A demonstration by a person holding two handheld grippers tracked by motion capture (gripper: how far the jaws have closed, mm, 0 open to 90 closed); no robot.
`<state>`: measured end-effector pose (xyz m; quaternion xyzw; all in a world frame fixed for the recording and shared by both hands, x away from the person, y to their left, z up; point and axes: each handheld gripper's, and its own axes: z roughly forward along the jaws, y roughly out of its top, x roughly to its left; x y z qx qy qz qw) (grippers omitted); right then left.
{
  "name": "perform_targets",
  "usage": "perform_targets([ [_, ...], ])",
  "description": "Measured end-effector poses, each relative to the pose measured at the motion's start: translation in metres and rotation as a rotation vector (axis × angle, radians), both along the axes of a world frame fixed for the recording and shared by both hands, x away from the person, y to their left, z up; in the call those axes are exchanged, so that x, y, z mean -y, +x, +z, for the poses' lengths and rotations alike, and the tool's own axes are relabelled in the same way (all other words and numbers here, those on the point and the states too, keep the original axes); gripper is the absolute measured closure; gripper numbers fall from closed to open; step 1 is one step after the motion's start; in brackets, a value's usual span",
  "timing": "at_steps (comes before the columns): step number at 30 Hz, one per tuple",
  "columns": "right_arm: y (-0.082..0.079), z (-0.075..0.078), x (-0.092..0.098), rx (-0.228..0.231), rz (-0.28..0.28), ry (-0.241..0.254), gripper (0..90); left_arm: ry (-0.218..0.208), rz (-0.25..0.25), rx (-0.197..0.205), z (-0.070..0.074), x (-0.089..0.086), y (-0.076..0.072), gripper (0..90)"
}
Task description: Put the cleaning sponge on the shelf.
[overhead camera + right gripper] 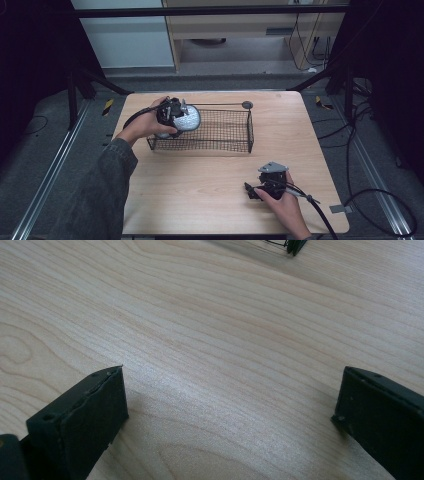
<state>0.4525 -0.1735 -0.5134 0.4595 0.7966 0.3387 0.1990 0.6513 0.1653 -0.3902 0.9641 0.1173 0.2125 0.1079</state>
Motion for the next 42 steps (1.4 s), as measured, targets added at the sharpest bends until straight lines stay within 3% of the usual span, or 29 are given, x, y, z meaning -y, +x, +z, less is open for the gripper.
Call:
perform_targets([
  [12,0.0,0.0,0.0,0.0,-0.001,0.0,0.5,-0.051,0.024,-0.019,0.004,-0.004,-0.001,4.2],
  [22,0.0,0.0,0.0,0.002,0.0,-0.001,0.6,-0.11,0.035,0.009,0.017,-0.006,-0.013,4.7],
  [28,0.0,0.0,0.0,0.001,0.0,-0.002,0.6,-0.167,0.063,0.026,0.024,-0.007,-0.025,4.8],
  [42,0.0,0.0,0.0,0.0,-0.001,0.0,0.6,-0.295,0.16,0.056,0.025,-0.009,-0.059,5.0],
])
